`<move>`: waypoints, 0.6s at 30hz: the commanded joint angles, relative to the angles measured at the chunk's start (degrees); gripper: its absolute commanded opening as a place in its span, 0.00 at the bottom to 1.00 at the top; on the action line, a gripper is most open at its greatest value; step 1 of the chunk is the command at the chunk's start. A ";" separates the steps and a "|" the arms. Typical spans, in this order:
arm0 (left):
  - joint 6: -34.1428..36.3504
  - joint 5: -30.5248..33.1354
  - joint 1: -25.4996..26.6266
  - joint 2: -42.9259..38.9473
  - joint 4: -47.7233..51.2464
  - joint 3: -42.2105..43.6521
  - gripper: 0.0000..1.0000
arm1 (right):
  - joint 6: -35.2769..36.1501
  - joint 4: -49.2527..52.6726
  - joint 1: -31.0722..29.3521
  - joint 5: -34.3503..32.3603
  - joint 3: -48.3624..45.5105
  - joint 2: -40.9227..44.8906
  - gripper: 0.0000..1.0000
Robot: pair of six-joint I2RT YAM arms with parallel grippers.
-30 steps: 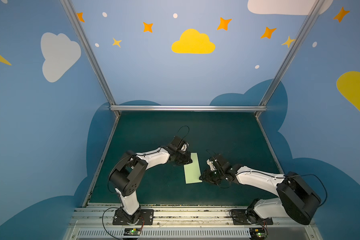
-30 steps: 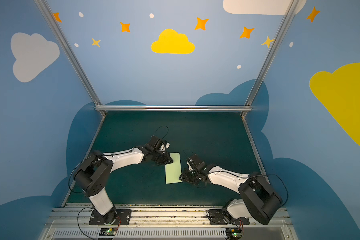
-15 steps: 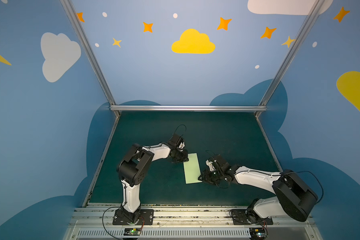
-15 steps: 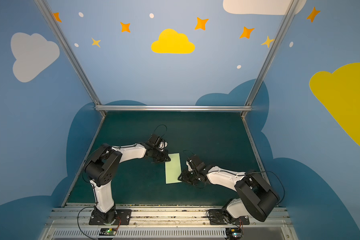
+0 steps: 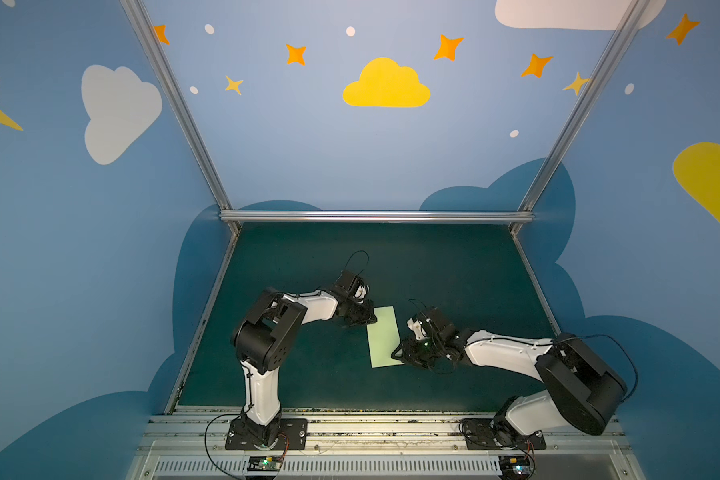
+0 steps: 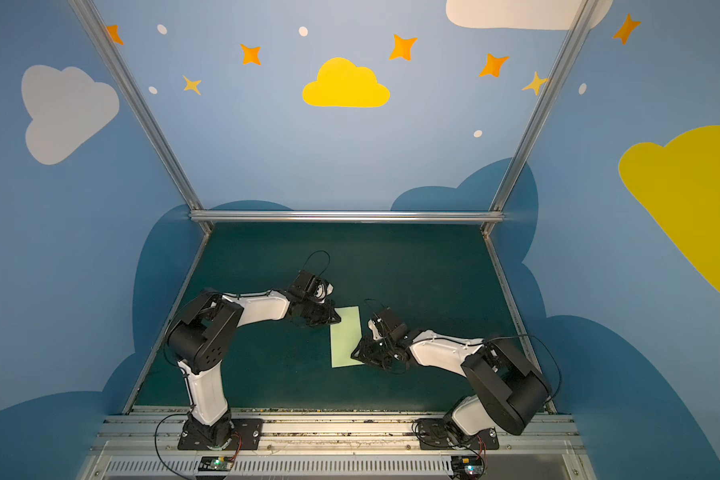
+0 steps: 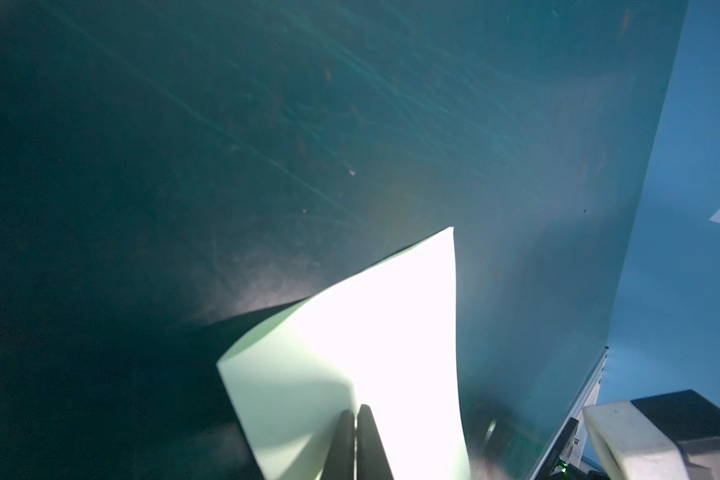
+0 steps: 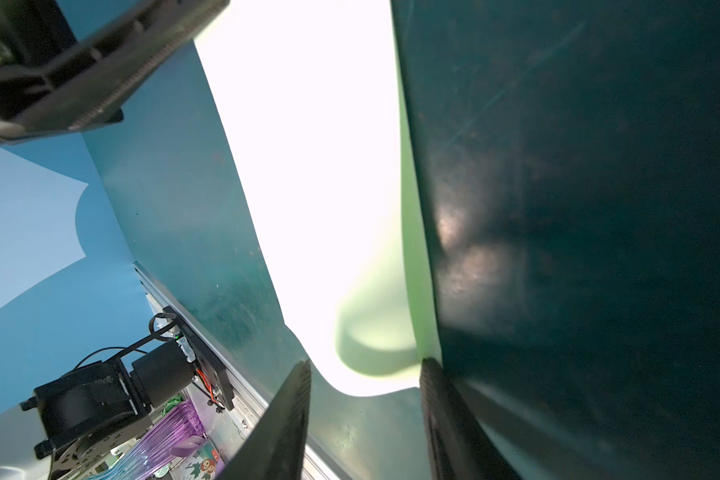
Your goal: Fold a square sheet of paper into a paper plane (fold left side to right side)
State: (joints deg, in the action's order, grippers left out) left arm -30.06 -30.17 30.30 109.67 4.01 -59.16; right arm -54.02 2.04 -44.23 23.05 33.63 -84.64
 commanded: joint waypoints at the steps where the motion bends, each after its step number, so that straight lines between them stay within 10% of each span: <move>1: 0.05 1.96 0.84 2.21 2.14 2.38 0.07 | 0.16 0.65 0.02 -0.29 1.39 -1.46 0.46; 18: -0.13 1.60 1.43 2.80 1.26 2.67 0.07 | 7.30 -3.21 3.64 1.45 8.58 -6.60 0.50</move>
State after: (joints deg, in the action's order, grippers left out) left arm -30.44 -30.35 30.44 109.49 2.11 -58.26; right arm -49.43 -1.10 -41.34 23.70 40.38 -90.54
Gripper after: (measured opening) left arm 0.069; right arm 0.504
